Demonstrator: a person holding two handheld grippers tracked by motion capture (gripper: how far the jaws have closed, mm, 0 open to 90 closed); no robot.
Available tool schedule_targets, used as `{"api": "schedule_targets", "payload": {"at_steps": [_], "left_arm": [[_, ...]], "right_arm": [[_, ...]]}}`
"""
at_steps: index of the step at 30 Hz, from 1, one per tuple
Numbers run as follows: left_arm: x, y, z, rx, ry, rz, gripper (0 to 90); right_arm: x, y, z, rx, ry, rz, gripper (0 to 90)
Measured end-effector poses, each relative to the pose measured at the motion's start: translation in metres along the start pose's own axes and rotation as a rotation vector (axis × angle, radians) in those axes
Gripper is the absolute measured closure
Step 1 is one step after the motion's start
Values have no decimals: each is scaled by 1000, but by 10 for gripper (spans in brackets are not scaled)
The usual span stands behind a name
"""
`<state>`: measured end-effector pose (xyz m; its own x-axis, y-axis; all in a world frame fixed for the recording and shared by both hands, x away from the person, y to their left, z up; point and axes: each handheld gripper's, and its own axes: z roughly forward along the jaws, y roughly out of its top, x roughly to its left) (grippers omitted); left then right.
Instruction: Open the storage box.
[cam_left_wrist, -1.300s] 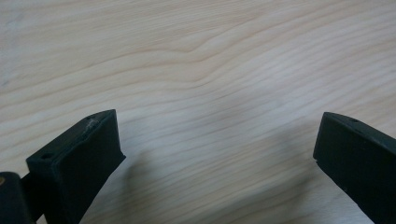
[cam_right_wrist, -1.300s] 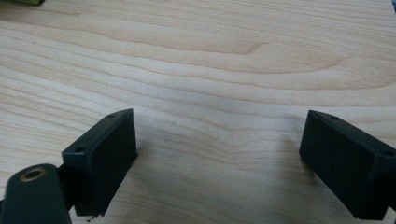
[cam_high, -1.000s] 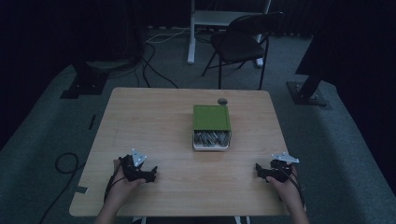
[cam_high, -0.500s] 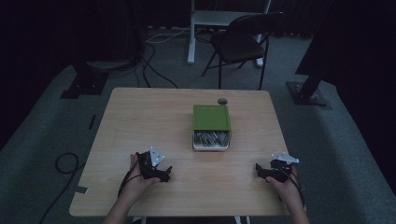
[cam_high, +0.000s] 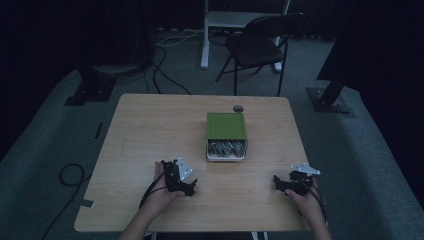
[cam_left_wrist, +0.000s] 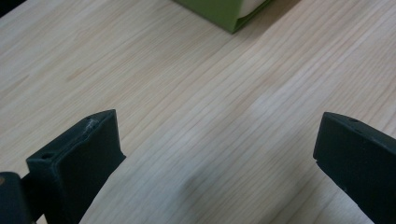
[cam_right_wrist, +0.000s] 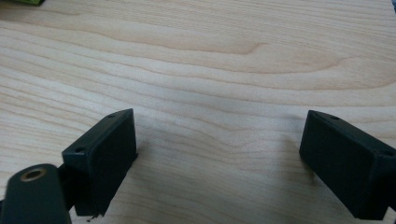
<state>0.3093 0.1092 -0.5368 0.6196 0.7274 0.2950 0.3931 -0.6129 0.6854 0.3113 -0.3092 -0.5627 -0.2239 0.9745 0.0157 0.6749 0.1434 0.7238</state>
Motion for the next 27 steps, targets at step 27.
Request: {"api": "schedule_targets", "payload": {"at_steps": [27], "left_arm": [[-60, 40, 23, -40, 24, 361, 15]], "right_arm": [[0, 0, 0, 0, 0, 0, 107]]}}
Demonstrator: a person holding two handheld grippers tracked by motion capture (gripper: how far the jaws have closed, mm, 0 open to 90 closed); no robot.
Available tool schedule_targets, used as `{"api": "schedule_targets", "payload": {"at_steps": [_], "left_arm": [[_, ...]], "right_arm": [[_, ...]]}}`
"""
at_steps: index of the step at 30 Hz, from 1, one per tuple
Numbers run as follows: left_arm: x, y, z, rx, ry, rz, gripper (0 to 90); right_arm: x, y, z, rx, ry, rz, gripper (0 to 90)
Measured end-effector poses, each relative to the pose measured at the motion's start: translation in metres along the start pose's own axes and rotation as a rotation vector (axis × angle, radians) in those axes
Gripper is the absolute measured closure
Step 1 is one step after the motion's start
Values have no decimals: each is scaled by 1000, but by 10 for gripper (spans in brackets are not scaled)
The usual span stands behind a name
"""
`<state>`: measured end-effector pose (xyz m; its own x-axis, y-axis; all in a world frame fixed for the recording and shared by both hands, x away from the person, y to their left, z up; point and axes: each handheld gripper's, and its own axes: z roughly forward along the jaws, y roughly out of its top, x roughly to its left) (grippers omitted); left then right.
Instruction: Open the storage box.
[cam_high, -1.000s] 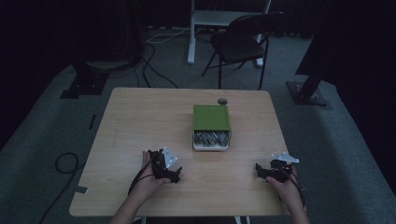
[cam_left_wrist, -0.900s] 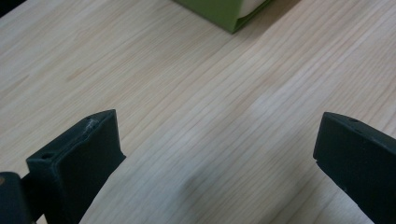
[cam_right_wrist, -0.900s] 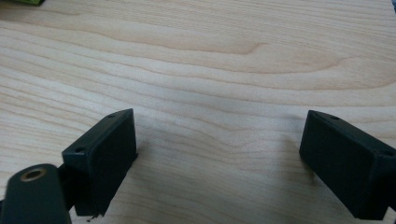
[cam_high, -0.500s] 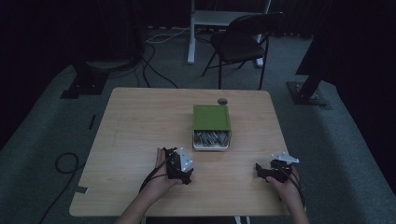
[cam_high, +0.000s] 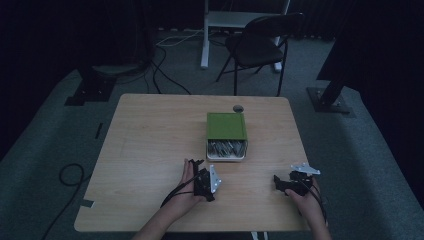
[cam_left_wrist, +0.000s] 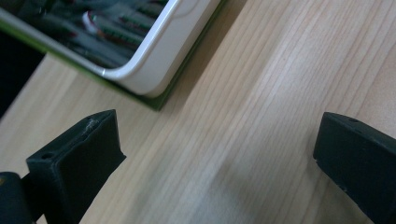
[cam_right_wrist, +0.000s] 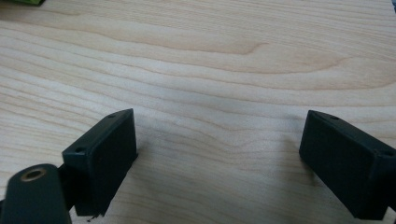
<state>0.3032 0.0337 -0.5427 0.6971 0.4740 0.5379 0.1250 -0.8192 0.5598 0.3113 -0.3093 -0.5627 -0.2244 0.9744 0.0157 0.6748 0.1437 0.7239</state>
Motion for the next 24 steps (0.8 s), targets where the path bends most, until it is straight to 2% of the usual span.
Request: {"api": "schedule_targets", "payload": {"at_steps": [7, 8, 10, 13, 15, 16, 18, 20, 22, 24], "left_arm": [[-4, 8, 4, -15, 14, 44, 15], [-5, 10, 4, -23, 32, 73, 15], [-6, 12, 4, -29, 40, 95, 16], [-7, 15, 5, -43, 75, 152, 16], [-7, 16, 6, -42, 83, 163, 24], [-7, 19, 7, -50, 103, 193, 24], [-7, 21, 10, -67, 98, 211, 26], [-6, 22, 10, -61, 105, 226, 26], [-5, 25, 13, -58, 156, 262, 130], [-5, 26, 14, -60, 160, 272, 166]], "right_arm": [[0, 0, 0, 0, 0, -1, 107], [0, 0, 0, 0, 0, 0, 107], [0, 0, 0, -1, 0, 0, 107], [0, 0, 0, 0, 0, 0, 107], [0, 0, 0, 0, 0, 0, 107], [0, 0, 0, -1, 0, 0, 107], [0, 0, 0, -1, 0, -1, 107], [0, 0, 0, -1, 0, 0, 107], [0, 0, 0, -1, 0, 0, 107], [0, 0, 0, 0, 0, 0, 108]]}}
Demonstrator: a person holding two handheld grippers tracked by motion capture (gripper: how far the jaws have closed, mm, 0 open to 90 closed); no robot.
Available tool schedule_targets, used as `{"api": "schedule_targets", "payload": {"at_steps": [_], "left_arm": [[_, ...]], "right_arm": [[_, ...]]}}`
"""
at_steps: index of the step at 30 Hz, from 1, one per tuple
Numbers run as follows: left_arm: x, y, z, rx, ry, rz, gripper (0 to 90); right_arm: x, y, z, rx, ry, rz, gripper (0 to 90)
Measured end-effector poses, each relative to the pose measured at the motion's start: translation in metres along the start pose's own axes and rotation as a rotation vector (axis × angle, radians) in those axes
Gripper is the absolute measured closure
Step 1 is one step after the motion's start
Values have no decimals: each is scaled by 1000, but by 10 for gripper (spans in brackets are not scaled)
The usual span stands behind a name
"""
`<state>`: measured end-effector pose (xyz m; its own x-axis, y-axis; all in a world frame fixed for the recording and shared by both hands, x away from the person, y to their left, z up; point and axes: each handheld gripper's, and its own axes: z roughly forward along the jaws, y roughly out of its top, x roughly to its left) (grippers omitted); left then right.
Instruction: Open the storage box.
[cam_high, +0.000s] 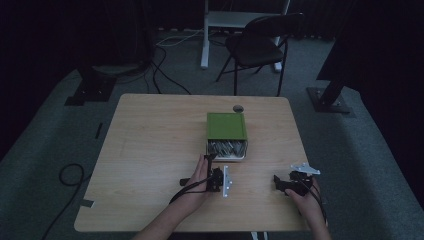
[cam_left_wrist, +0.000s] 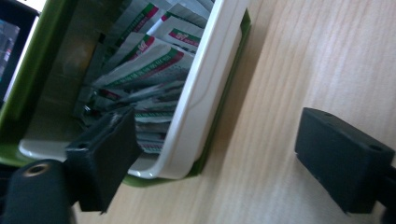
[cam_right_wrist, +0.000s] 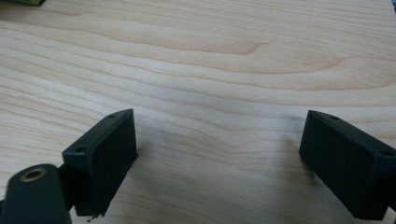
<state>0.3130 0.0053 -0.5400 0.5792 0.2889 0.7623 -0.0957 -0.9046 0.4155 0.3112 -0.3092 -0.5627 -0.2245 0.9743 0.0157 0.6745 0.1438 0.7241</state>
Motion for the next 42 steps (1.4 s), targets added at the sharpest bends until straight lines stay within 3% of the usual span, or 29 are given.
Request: {"api": "schedule_targets", "payload": {"at_steps": [1, 2, 4, 6, 7, 9, 10, 14, 18, 25, 29, 32, 35, 42], "left_arm": [[1, 0, 2, -16, 7, 54, 229], [1, 0, 2, -16, 7, 54, 270], [3, -1, 5, -9, 40, 120, 334], [4, -1, 6, -13, 64, 138, 374], [4, -1, 7, -13, 68, 141, 447], [3, -1, 8, -8, 62, 137, 480], [3, -2, 10, 8, 53, 140, 537], [2, -3, 14, 26, 69, 154, 572], [2, -2, 17, 28, 82, 139, 623], [2, -2, 23, 30, 87, 178, 641], [-1, 1, 26, 56, 113, 221, 641], [-2, 2, 28, 67, 137, 215, 685], [-1, 4, 28, 71, 129, 211, 695], [0, 7, 26, 87, 114, 247, 712]], "right_arm": [[0, 0, 0, 0, 0, 0, 107], [0, 0, 0, 0, 0, 0, 107], [0, 0, 0, 0, 0, 0, 107], [0, 0, 0, 0, 0, 0, 107], [0, 0, 0, 0, 0, 0, 107], [0, 0, 0, 0, 0, 0, 107], [0, 0, 0, 0, 0, 0, 107], [0, 0, 0, 0, 0, 0, 107], [0, 0, 0, 0, 0, 0, 107], [0, 0, 0, 0, 0, 0, 107], [0, 0, 0, 0, 0, 0, 107], [0, 0, 0, 0, 0, 0, 108], [0, 0, 0, 0, 0, 0, 107], [0, 0, 0, 0, 0, 0, 108]]}}
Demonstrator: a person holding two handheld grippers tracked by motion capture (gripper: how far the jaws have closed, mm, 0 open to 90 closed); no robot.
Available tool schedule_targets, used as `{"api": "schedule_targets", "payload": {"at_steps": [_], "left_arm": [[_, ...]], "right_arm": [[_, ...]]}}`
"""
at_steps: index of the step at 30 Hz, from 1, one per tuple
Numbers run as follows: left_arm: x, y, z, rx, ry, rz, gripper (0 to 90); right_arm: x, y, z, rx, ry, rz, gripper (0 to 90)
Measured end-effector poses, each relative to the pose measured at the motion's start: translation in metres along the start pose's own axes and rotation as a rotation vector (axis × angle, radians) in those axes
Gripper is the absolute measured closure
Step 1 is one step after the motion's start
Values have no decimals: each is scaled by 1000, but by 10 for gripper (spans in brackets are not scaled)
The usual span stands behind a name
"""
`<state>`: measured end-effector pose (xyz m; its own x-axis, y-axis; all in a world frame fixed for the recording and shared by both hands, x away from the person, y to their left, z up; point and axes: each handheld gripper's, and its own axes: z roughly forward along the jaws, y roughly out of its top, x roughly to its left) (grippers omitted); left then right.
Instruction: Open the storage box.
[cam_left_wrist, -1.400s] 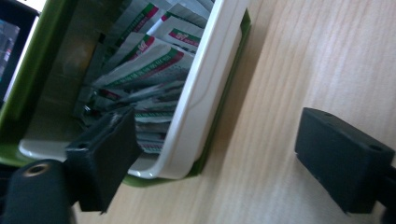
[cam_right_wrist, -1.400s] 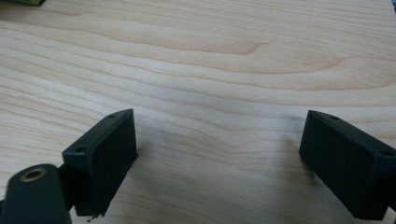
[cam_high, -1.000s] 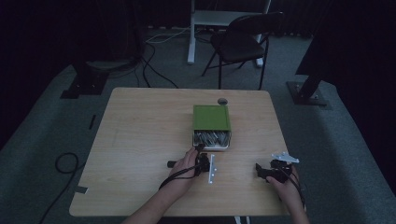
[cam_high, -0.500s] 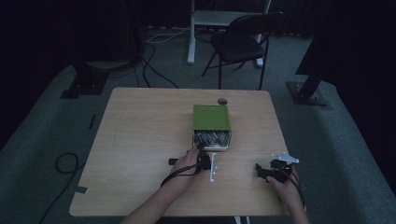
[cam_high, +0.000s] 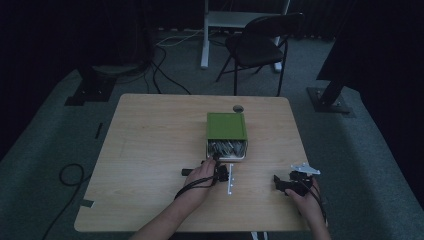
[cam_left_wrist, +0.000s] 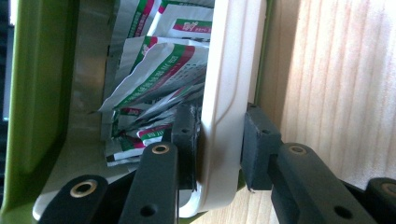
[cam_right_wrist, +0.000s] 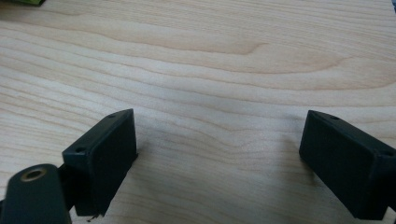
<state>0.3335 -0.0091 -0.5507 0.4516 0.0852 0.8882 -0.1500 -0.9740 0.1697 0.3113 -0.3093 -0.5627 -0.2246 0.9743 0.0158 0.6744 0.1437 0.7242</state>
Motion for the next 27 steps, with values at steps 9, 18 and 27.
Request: {"api": "schedule_targets", "payload": {"at_steps": [9, 18, 27], "left_arm": [[-2, 2, -6, 3, -8, -3, 712], [-5, 2, -15, 3, -24, -9, 712], [-10, 3, -25, -4, -28, -4, 713]], "right_arm": [[0, 0, 0, 0, 0, 0, 108], [0, 0, 0, 0, 0, 0, 108], [0, 0, 0, 0, 0, 0, 108]]}}
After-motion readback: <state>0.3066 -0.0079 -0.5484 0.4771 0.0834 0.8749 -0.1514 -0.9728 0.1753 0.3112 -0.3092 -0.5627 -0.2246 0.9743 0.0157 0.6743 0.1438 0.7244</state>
